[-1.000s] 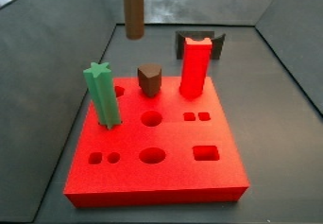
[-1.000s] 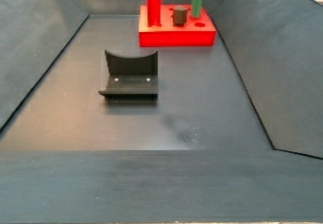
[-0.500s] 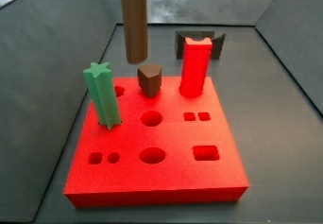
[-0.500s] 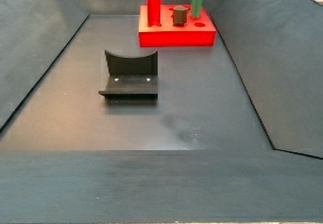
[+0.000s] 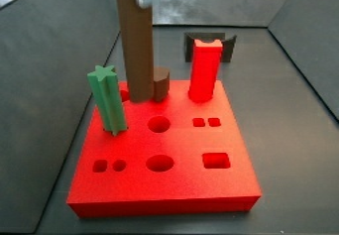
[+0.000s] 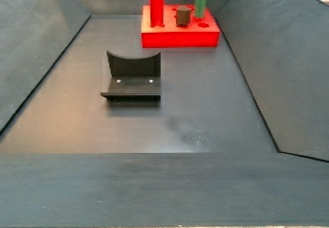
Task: Pick up the oval object. Move up. Move to above the board. Insert the oval object.
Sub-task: Insert the oval object.
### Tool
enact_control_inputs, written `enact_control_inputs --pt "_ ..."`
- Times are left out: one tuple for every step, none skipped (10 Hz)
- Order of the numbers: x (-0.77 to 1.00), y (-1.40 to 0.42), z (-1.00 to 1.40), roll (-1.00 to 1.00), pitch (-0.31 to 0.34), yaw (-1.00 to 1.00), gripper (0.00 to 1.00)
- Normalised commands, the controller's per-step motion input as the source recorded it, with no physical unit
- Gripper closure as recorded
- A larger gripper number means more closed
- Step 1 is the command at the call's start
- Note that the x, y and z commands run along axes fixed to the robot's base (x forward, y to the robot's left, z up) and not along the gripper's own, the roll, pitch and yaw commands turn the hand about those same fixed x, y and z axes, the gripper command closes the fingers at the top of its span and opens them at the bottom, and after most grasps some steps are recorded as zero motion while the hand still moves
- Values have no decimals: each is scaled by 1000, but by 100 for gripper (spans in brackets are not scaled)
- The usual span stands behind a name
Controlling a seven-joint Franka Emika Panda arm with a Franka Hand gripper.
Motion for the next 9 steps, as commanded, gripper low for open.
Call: enact_control_inputs --pt "0 -254 -491 13 263 -660 100" --pt "0 -271 -346 14 343 -589 100" --pt "-20 -206 -180 61 434 -609 100" --pt "-63 -131 -286 100 341 -723 100" --pt "0 -209 -129 47 289 -689 100" --pt "111 -229 -100 39 177 -617 100" --pt "457 -306 -83 26 71 -429 100" --pt "611 -331 -94 0 0 -397 100" --pt "557 -317 -131 0 -34 -449 100"
